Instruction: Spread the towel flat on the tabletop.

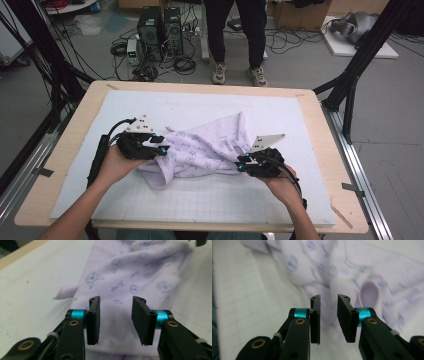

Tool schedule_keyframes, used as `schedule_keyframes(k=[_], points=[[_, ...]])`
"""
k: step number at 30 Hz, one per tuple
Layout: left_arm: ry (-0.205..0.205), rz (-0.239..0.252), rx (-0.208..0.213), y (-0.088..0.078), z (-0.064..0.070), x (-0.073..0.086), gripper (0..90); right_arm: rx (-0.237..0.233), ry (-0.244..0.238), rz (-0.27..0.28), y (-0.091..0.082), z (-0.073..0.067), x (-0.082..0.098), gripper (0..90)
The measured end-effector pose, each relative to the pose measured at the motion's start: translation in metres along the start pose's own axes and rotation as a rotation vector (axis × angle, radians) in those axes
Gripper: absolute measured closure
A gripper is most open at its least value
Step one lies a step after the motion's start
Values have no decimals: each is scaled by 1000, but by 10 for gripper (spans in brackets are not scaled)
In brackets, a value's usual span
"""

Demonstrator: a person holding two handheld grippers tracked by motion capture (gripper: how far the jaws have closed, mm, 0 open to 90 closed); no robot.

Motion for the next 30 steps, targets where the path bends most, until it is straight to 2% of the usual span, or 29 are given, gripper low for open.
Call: schedule_keyframes(k=[3,6,7,8,10,12,14,16,18,20,26,30], points=[[35,-30,29,3,20,6,501,-32,-43,0,8,-20,-7,690],[55,-78,52,16,34,22,459,-58,-86,-26,26,-38,-6,658],[60,-98,53,21,37,27,455,-56,-105,-47,36,-43,-4,648],[67,-132,48,28,38,36,442,-42,-114,-61,41,-44,-2,640],[73,-169,46,37,38,46,438,-9,-128,-90,54,-44,1,643],[83,-191,28,44,36,55,498,27,-131,-108,63,-40,4,682],[88,-184,16,46,34,56,651,41,-134,-110,68,-38,4,766],[75,-172,31,43,33,54,773,41,-139,-113,68,-35,4,867],[69,-150,35,38,33,50,809,-6,-111,-109,65,-34,5,882],[71,-117,44,29,36,42,815,-34,-105,-100,58,-34,5,887],[96,-2,57,-3,45,1,817,-75,-93,-56,19,-31,3,891],[111,32,41,-22,45,-14,817,-77,-86,-9,-15,-25,0,892]])
Point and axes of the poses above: each handheld gripper's, and its own axes: y roughly forward along the jaws, x roughly out of its underside, z roughly to its right, the point moved 7 cm from there along y, roughly forward along the jaws, and after that the axes turned 10 degrees about x, right-handed, at the moved point
